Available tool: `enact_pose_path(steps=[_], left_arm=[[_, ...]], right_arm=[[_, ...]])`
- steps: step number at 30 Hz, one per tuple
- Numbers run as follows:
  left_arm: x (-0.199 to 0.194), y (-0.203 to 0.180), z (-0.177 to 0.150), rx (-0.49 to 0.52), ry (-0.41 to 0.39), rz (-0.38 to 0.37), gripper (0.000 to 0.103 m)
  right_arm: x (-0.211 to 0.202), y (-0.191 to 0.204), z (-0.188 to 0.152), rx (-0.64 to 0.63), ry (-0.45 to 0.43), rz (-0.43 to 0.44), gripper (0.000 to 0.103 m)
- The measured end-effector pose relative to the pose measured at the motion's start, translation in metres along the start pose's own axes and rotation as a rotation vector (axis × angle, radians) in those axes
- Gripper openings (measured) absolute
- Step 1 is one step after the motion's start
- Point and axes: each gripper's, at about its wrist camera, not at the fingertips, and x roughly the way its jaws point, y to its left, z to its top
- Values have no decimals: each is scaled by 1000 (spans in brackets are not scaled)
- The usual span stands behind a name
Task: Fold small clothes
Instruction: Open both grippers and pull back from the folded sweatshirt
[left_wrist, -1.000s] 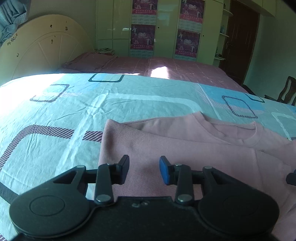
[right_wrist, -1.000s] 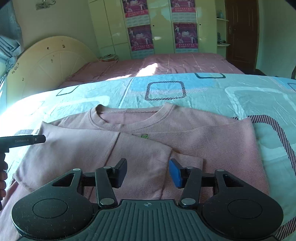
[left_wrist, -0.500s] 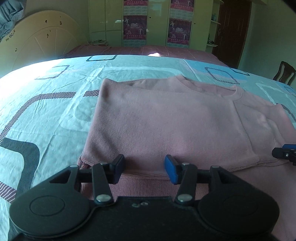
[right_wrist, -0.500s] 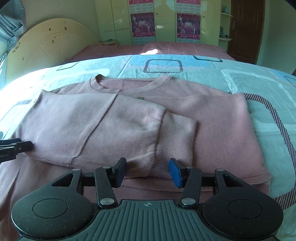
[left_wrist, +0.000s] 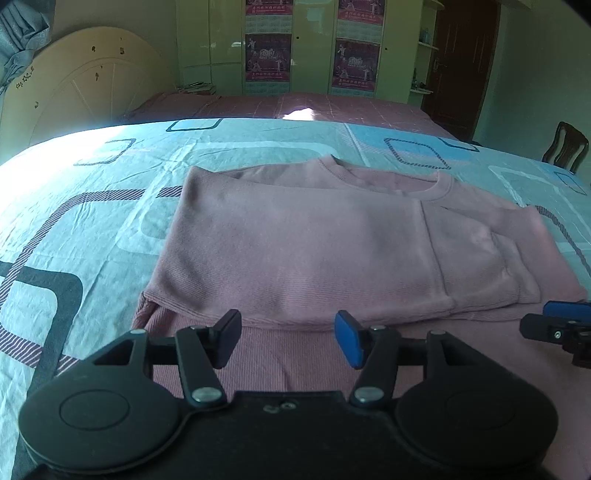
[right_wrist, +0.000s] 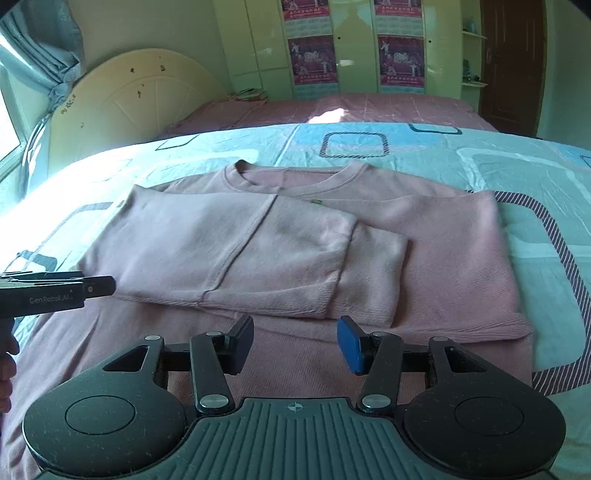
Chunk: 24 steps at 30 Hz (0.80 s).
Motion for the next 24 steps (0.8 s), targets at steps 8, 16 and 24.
enact_pose_path(steps=[8,16,24], left_arm=[[-30,-18,-51,47,32,-24,55],[-47,12,-89,85,50,51,62],[-74,25,-101,66,41,24,60]], right_arm=[[-9,34,-33,-92,41,102,51],[-19,26,-74,-180,69,-35,51],[-66,25,-92,-54,29,-92,51]])
